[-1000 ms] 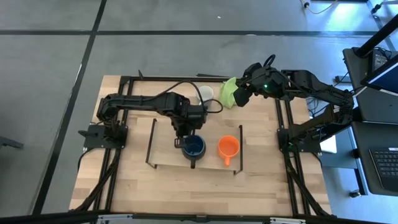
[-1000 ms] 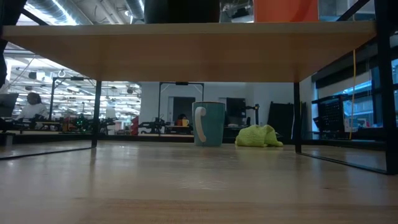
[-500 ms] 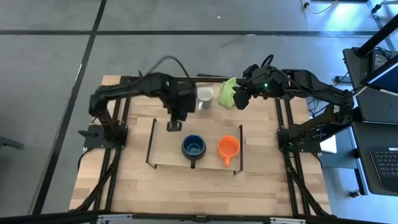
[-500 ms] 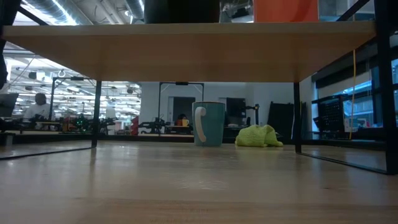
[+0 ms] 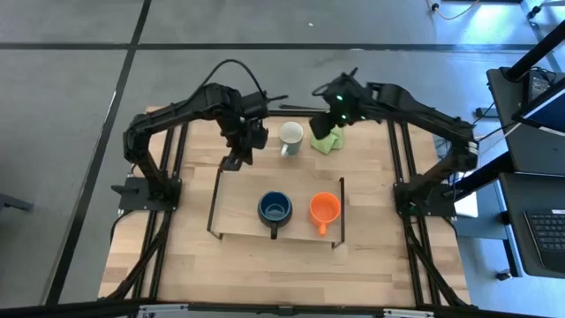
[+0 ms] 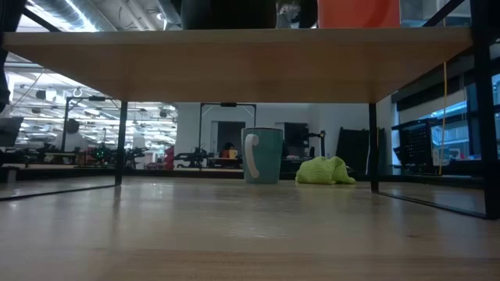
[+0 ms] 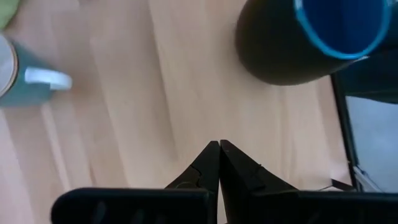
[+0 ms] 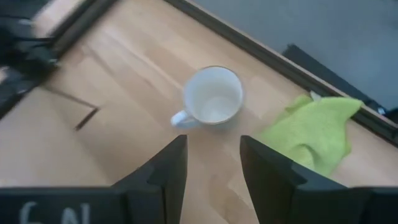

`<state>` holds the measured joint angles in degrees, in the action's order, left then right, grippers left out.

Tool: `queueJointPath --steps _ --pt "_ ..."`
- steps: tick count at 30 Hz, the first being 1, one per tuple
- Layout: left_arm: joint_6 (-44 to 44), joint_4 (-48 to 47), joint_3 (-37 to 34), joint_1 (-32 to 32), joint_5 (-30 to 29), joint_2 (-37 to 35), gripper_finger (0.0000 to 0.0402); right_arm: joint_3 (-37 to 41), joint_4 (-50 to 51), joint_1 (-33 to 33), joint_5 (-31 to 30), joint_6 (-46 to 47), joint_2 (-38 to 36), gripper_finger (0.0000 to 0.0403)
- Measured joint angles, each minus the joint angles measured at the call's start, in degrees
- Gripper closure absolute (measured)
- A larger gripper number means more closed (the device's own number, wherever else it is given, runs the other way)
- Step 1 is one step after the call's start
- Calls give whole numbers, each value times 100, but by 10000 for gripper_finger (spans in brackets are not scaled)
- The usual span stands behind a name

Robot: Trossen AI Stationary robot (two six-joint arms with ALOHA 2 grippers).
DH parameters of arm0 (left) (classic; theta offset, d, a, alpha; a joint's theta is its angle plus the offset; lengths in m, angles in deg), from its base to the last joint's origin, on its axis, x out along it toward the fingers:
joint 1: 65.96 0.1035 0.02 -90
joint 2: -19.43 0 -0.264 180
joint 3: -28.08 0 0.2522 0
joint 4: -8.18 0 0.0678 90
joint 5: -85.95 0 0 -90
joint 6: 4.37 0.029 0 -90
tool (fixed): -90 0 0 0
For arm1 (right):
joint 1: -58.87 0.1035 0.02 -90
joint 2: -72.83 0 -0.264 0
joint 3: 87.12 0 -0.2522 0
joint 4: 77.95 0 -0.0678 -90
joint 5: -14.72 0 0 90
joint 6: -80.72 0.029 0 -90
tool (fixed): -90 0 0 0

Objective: Stack small to large cups/mugs on shelf
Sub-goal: Put the white mugs on the shelf

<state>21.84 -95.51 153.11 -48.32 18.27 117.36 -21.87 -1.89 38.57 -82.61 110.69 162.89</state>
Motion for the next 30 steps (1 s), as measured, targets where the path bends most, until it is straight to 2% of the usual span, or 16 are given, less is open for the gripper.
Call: queueJointPath --steps 6,11,17,22,26,30 --pt "354 464 0 221 292 -65 400 1 -168 -391 213 156 594 253" --pt "420 961 0 474 721 -111 394 0 -193 -623 837 296 1113 253" --pt "444 884 0 816 1046 -180 400 0 -305 -672 1023 42 1503 253" --pt "373 820 -26 1019 1190 -283 399 0 -350 -931 1473 -267 1777 253" --pt "291 914 -202 1103 1234 -711 400 2 -464 -1020 1469 -473 1888 253" --pt "-131 1268 -776 1243 1449 -1436 399 0 -686 -1051 1512 -633 1884 253"
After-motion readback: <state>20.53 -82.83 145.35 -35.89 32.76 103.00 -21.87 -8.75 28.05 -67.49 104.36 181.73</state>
